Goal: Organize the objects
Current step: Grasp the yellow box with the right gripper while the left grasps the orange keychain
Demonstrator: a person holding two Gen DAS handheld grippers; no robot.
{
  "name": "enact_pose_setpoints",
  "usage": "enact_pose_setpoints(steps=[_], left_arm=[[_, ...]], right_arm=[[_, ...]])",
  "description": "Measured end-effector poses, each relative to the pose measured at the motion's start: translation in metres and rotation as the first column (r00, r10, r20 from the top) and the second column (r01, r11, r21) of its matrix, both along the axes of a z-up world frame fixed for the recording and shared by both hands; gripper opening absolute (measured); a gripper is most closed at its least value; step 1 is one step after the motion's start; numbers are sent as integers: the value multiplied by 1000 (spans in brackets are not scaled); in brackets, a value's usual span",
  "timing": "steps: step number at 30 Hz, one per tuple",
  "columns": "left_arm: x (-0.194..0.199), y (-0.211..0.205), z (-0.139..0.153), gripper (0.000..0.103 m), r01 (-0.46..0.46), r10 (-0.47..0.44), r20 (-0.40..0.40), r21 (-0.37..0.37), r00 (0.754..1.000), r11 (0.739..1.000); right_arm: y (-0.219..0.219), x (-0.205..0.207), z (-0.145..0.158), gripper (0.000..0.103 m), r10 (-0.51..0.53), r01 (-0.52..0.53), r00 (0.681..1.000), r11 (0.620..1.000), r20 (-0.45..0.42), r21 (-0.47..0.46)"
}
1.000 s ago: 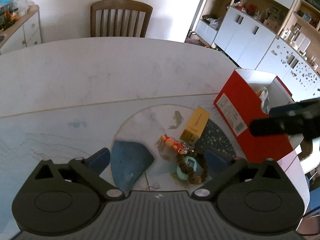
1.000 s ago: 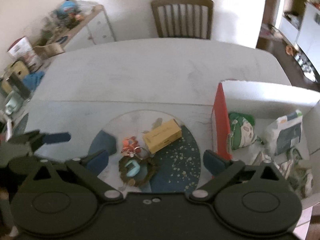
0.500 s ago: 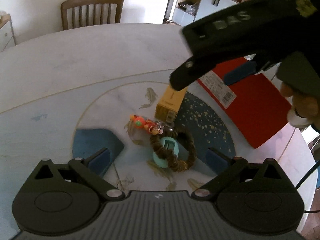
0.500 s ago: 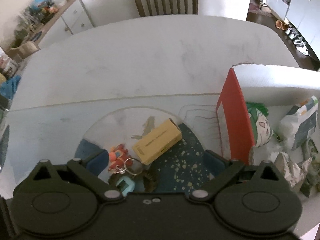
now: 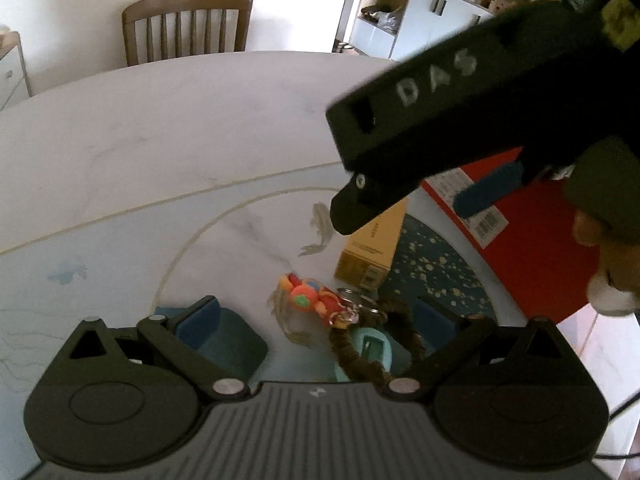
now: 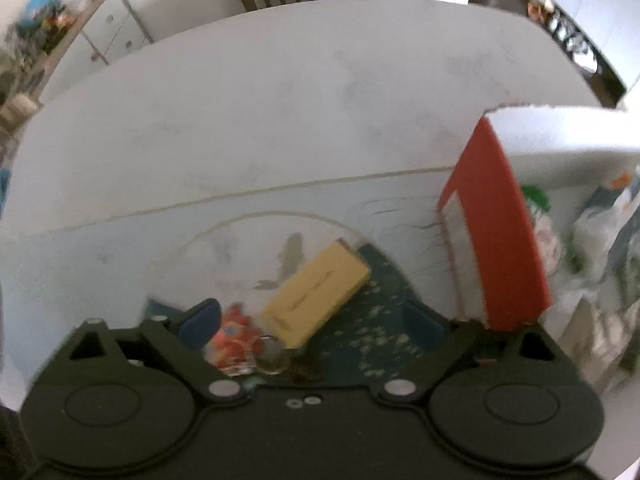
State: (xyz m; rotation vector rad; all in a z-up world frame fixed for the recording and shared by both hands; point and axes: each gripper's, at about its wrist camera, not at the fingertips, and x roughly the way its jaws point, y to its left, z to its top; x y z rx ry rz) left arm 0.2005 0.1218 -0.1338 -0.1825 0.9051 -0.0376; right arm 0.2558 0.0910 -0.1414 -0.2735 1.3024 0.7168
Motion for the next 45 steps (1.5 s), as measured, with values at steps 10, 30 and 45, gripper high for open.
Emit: enact_pose_setpoints(steps=[10, 30, 45], left_arm=[[10, 5, -4, 102, 30, -30, 26, -2, 999, 1000], [16, -1, -11, 41, 49, -49, 11, -10, 999, 999], [1, 8, 9, 10, -14, 15, 42, -19, 999, 1000]], right_arm=[[16, 0, -18, 91, -89, 89, 996, 994, -3, -61], [21, 1, -28, 54, -76, 73, 996, 995, -35, -72], [-10, -7, -1, 27, -69, 69, 998, 998, -16, 14]])
